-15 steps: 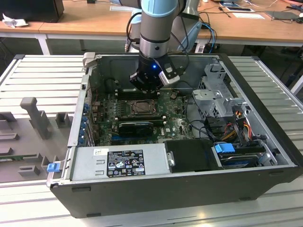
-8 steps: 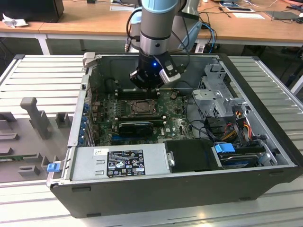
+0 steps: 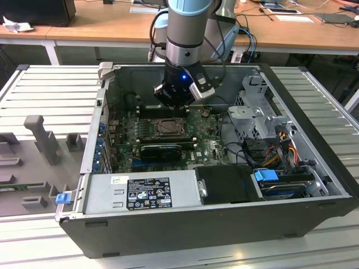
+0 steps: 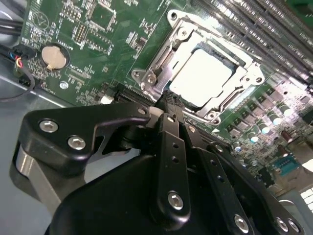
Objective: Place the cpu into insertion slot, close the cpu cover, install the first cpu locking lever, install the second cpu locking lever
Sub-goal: 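Install the second cpu locking lever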
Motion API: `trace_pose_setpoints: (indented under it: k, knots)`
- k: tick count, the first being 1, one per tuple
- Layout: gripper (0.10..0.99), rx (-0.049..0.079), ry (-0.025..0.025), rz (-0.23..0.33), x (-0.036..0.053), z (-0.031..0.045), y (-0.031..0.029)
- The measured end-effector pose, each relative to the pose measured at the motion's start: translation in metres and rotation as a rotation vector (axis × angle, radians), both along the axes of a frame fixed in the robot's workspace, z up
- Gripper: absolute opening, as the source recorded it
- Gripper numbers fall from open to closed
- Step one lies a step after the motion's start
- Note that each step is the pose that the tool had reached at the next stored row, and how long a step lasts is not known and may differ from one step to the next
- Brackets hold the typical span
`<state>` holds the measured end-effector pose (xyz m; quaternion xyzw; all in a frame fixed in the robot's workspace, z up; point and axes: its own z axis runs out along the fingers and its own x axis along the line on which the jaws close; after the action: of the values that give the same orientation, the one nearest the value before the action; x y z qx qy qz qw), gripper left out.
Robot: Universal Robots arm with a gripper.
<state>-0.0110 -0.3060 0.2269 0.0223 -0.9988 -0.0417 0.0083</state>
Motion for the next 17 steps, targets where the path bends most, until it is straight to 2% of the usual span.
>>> trace_pose_setpoints:
  k: [1,3,8,11,17]
  knots:
    - [0.106,0.0,0.0,0.0,0.0,0.0,-0.0017]
    - [0.106,0.0,0.0,0.0,0.0,0.0,-0.0091]
    - [0.106,0.0,0.0,0.0,0.0,0.0094,-0.0102]
    - [0.106,0.0,0.0,0.0,-0.0001,0.0097,-0.0131]
    - [0.106,0.0,0.0,0.0,-0.0006,0.0092,-0.036]
